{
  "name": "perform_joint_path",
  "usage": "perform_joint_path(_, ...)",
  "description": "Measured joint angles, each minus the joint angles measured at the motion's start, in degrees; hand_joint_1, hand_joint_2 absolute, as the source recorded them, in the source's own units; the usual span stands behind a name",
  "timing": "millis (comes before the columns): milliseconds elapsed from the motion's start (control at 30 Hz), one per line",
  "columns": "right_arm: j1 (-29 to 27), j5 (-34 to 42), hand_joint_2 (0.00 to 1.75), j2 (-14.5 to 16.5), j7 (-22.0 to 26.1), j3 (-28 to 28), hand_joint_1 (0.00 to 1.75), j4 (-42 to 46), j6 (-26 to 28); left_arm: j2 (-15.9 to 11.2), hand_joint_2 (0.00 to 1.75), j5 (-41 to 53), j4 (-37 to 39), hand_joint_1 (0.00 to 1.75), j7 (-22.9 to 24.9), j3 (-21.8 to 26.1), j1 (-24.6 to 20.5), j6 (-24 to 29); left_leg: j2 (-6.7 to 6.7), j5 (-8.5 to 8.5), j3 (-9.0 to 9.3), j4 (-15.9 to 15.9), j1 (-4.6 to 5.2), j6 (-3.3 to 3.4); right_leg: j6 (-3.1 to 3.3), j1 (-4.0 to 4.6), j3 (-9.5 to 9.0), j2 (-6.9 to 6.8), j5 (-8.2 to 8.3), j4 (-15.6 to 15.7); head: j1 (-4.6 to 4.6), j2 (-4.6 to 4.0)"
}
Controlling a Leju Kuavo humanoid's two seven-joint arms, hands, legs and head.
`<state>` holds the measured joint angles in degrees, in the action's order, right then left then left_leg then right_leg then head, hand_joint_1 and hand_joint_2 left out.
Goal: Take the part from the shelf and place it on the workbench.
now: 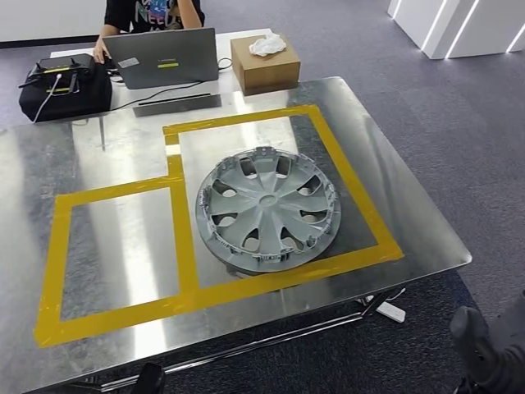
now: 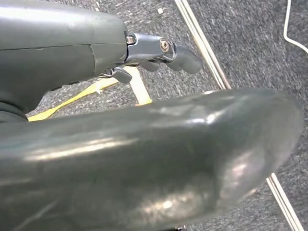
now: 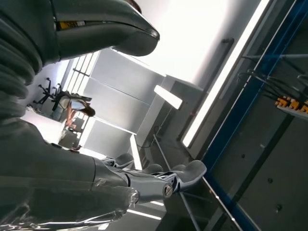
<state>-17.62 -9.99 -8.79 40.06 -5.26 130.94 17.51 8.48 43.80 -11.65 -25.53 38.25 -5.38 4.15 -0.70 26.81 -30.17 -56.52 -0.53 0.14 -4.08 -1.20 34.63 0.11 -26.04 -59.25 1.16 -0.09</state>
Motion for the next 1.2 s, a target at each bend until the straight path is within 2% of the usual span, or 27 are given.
perform_joint_path(33,-0.05,0.0,1.75,0.0,-0.01,0.11,0.0,0.0,0.01,0.0,0.0,0.0,0.0,0.0,0.0,0.01,-0.01,0.0,0.07,-0.36,-0.42,0.06,0.01,0.51,-0.14,-0.02,1.15,-0.02,-1.92,-2.49,0.01,0.0)
perform_joint_path(100,-0.16,0.03,1.75,0.0,-0.02,0.21,0.0,0.0,0.02,0.0,0.0,0.0,0.0,0.0,0.0,0.03,0.02,-0.02,0.16,-1.06,-1.4,0.03,0.26,1.15,-0.22,0.07,3.97,-0.05,-6.5,-10.04,0.02,0.0)
perform_joint_path(133,-0.26,0.07,1.75,0.0,-0.02,0.23,0.0,0.0,0.03,0.0,0.0,0.0,0.0,0.0,0.0,0.03,0.05,-0.03,0.19,-1.43,-1.9,0.01,0.42,1.31,-0.17,0.12,4.92,-0.05,-7.91,-13.23,0.01,-0.01)
perform_joint_path(167,-0.38,0.1,1.75,0.01,-0.02,0.24,0.0,0.0,0.03,0.0,0.0,0.01,0.0,0.0,0.0,0.04,0.08,-0.05,0.23,-1.8,-2.38,-0.01,0.58,1.4,-0.03,0.19,4.92,-0.05,-8.26,-14.6,0.0,-0.01)
perform_joint_path(200,-0.5,0.13,1.75,0.01,-0.02,0.25,0.0,0.0,0.04,0.0,0.0,0.01,0.0,0.0,0.0,0.04,0.11,-0.07,0.24,-2.16,-2.79,-0.02,0.73,1.41,0.2,0.3,3.72,-0.05,-7.53,-13.61,-0.01,-0.01)
perform_joint_path(233,-0.6,0.15,1.75,0.02,-0.02,0.26,0.0,0.0,0.07,0.0,0.0,0.03,0.0,0.0,0.0,0.04,0.13,-0.08,0.23,-2.48,-3.14,-0.03,0.84,1.38,0.52,0.45,1.43,-0.05,-6.09,-10.48,-0.01,-0.01)
perform_joint_path(300,-0.7,0.14,1.75,0.02,-0.01,0.3,0.0,0.05,0.12,0.02,0.0,0.08,0.0,0.0,0.0,0.05,0.16,-0.09,0.22,-3.02,-3.63,-0.08,1.0,1.12,1.17,0.85,-4.17,-0.08,-3.78,-2.02,-0.04,0.0)
perform_joint_path(333,-0.8,0.14,1.75,0.03,0.0,0.34,0.0,0.09,0.17,0.03,0.0,0.09,0.0,0.0,0.0,0.05,0.18,-0.09,0.23,-3.29,-3.79,-0.11,1.06,0.89,1.35,1.03,-5.95,-0.08,-3.23,0.83,-0.06,0.0)
perform_joint_path(367,-0.94,0.13,1.75,0.03,0.01,0.41,0.0,0.15,0.2,0.04,0.0,0.1,0.0,0.0,0.01,0.06,0.19,-0.09,0.25,-3.56,-3.91,-0.15,1.09,0.59,1.46,1.18,-6.67,-0.08,-3.15,2.32,-0.04,0.0)
perform_joint_path(467,-1.36,0.17,1.75,0.1,0.01,0.61,0.0,0.34,0.21,0.04,0.0,0.09,0.0,0.0,0.02,0.08,0.25,-0.17,0.27,-3.94,-4.23,-0.14,1.06,-0.44,2.15,1.15,-6.06,-0.1,-2.46,3.01,0.08,0.0)
perform_joint_path(500,-1.4,0.21,1.75,0.16,0.01,0.65,0.0,0.4,0.2,0.04,0.0,0.09,0.0,0.0,0.02,0.08,0.27,-0.2,0.27,-2.91,-4.65,-0.94,1.05,-0.8,2.52,1.0,-5.9,-0.15,-2.04,3.21,0.01,0.0)
perform_joint_path(533,-1.42,0.26,1.75,0.22,0.0,0.71,0.0,0.44,0.17,0.02,0.0,0.09,0.0,0.0,0.02,0.09,0.28,-0.2,0.27,-1.03,-5.47,-2.91,1.01,-1.14,2.86,0.82,-5.67,-0.22,-1.51,3.39,-0.06,0.0)
perform_joint_path(600,-1.47,0.38,1.75,0.39,-0.01,0.93,0.0,0.45,0.03,0.02,0.0,0.1,0.0,0.0,0.01,0.09,0.25,-0.16,0.27,4.0,-7.97,-9.84,0.77,-1.72,3.19,0.7,-4.76,-0.28,-0.64,3.35,-0.19,0.0)
perform_joint_path(633,-1.49,0.44,1.75,0.47,-0.02,1.07,0.0,0.45,-0.08,0.02,0.0,0.1,0.0,0.0,0.0,0.09,0.23,-0.13,0.27,5.67,-9.01,-13.25,0.63,-1.92,3.2,0.69,-4.24,-0.3,-0.26,3.29,-0.17,0.0)
perform_joint_path(667,-1.48,0.49,1.75,0.54,-0.02,1.2,0.0,0.44,-0.18,0.02,0.0,0.1,0.0,0.0,0.0,0.09,0.21,-0.09,0.27,6.27,-9.36,-15.29,0.52,-2.06,3.14,0.66,-3.79,-0.32,0.03,3.23,-0.17,0.0)
perform_joint_path(700,-1.47,0.57,1.75,0.61,-0.02,1.32,0.0,0.44,-0.3,0.01,0.0,0.09,0.0,0.0,0.0,0.09,0.2,-0.07,0.27,5.71,-8.68,-15.27,0.43,-2.16,3.03,0.61,-3.4,-0.34,0.27,3.15,-0.17,0.0)
perform_joint_path(733,-1.44,0.7,1.75,0.67,-0.02,1.45,0.0,0.44,-0.45,0.0,0.0,0.08,0.0,0.0,0.0,0.09,0.17,-0.05,0.28,4.28,-6.99,-13.1,0.34,-2.24,2.87,0.52,-3.11,-0.35,0.46,3.06,-0.17,0.0)
perform_joint_path(800,-1.3,1.04,1.75,0.82,-0.02,1.75,0.0,0.44,-0.92,0.01,0.0,0.04,0.0,0.0,-0.01,0.13,0.04,-0.01,0.28,1.23,-1.96,-5.31,0.15,-2.42,2.42,0.47,-2.62,-0.34,0.76,2.81,-0.21,0.0)
perform_joint_path(833,-1.15,1.19,1.75,0.89,-0.01,1.94,0.0,0.45,-1.21,0.02,0.0,0.01,0.0,0.0,-0.01,0.16,-0.06,0.01,0.24,0.47,-0.17,-2.16,0.1,-2.32,2.13,0.53,-2.39,-0.33,0.94,2.67,-0.2,0.0)
perform_joint_path(867,-0.99,1.27,1.75,0.97,0.0,2.1,0.0,0.45,-1.49,0.03,0.0,-0.01,0.0,0.0,-0.02,0.21,-0.14,0.03,0.19,0.23,0.81,-0.22,0.09,-2.12,1.81,0.64,-2.15,-0.29,1.16,2.53,-0.2,0.0)
perform_joint_path(967,-0.65,1.58,1.75,1.17,0.01,2.6,0.0,0.44,-2.29,0.0,0.0,-0.06,0.0,0.0,-0.01,0.38,-0.22,0.16,0.13,0.02,0.36,0.44,0.21,-0.81,0.89,0.6,-1.52,-0.21,1.54,2.28,-0.18,-0.01)
perform_joint_path(1000,-0.59,1.73,1.31,1.21,0.01,2.77,0.0,0.44,-2.53,-0.03,0.0,-0.1,0.0,0.0,0.0,0.46,-0.25,0.24,0.17,-0.24,0.11,0.46,0.2,-0.31,0.64,0.54,-1.07,-0.22,0.74,1.52,-0.11,-0.01)
perform_joint_path(1033,-0.51,1.9,0.87,1.25,0.01,2.92,0.0,0.44,-2.77,-0.05,0.0,-0.16,0.0,0.0,0.01,0.55,-0.29,0.3,0.21,-0.55,-0.19,0.51,0.15,0.2,0.45,0.51,-0.27,-0.22,-0.83,-0.3,-0.03,-0.01)
perform_joint_path(1100,-0.42,2.16,0.0,1.35,0.0,3.13,0.0,0.44,-3.15,-0.1,0.0,-0.26,0.0,0.0,0.02,0.82,-0.34,0.37,0.26,-1.18,-1.01,0.52,0.27,0.98,0.14,0.53,2.35,-0.22,-5.53,-7.4,0.11,0.0)
perform_joint_path(1133,-0.4,2.28,0.0,1.39,0.0,3.19,0.0,0.44,-3.35,-0.1,0.0,-0.27,0.0,0.0,0.02,0.93,-0.32,0.37,0.27,-1.53,-1.49,0.51,0.41,1.24,0.1,0.54,3.58,-0.21,-7.42,-11.2,0.11,0.0)
perform_joint_path(1167,-0.4,2.36,0.0,1.43,-0.01,3.24,0.0,0.44,-3.52,-0.11,0.0,-0.26,0.0,0.0,0.02,1.01,-0.29,0.37,0.29,-1.9,-1.97,0.5,0.56,1.41,0.15,0.56,4.19,-0.21,-8.37,-13.73,0.09,0.0)
perform_joint_path(1200,-0.4,2.45,0.0,1.44,-0.01,3.32,0.0,0.44,-3.68,-0.11,0.0,-0.25,0.0,0.0,0.02,1.03,-0.27,0.37,0.3,-2.26,-2.42,0.5,0.71,1.47,0.3,0.6,3.74,-0.21,-8.19,-14.1,0.09,0.0)
